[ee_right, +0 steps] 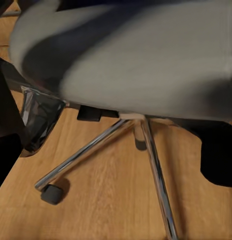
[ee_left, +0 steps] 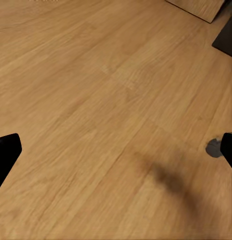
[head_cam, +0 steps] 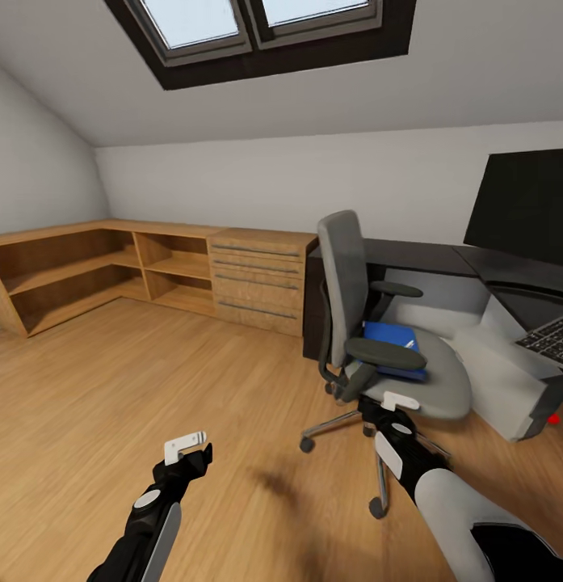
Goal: In the bedroom, organize the workspace by keeping the computer under the desk, ensuring the monitor is on the desk, placing the keyboard on the desk next to the monitor, placing the mouse on the desk next to the keyboard, moving the folder from the swivel chair onto the desk next to the mouse, stacking the notebook on top of the folder with the pen on top of the notebook, and positioning the swivel chair next to the desk.
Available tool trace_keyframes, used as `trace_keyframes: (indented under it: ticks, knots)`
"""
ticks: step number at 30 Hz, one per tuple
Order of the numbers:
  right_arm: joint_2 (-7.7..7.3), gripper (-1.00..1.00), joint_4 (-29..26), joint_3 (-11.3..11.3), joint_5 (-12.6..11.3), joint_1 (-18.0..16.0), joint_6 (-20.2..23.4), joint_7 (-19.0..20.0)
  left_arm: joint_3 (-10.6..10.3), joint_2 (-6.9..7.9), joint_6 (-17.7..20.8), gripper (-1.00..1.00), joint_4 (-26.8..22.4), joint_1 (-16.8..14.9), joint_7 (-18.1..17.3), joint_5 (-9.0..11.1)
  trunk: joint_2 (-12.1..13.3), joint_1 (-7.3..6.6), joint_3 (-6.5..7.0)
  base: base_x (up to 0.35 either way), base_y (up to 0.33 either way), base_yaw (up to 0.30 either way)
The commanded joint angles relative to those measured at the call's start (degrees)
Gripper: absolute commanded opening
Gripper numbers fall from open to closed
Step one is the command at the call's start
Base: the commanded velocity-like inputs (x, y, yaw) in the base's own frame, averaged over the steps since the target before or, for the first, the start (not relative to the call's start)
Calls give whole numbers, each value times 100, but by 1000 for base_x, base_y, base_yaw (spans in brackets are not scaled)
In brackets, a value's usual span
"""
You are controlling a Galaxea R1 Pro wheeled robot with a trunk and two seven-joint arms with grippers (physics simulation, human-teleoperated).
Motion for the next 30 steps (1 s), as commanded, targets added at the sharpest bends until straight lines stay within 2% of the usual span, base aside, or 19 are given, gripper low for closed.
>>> trace_keyframes:
  ticks: [1,10,15,27,30]
  knots:
    - [0,100,4,-17,-32,-5,-30,-1,5,-2,25,100,-11,-1,26,60,-2,-1,0,0,0,-181]
    - [-17,100,17,-30,-32,-5,-30,1,15,-2,25,100,-30,-1,26,57,-2,-1,52,0,0,-207]
    - [-35,100,24,-41,-32,-5,-22,-6,261,-2,29,100,-63,-1,26,47,-2,-1,75,0,0,-243]
    - [-39,100,47,-44,-49,-5,-16,1,369,-2,33,100,-81,-1,26,43,-2,-1,126,0,0,-262]
    - [-46,100,48,-44,-220,-5,-20,9,395,29,34,100,-86,-1,26,43,-2,-1,137,0,0,-271]
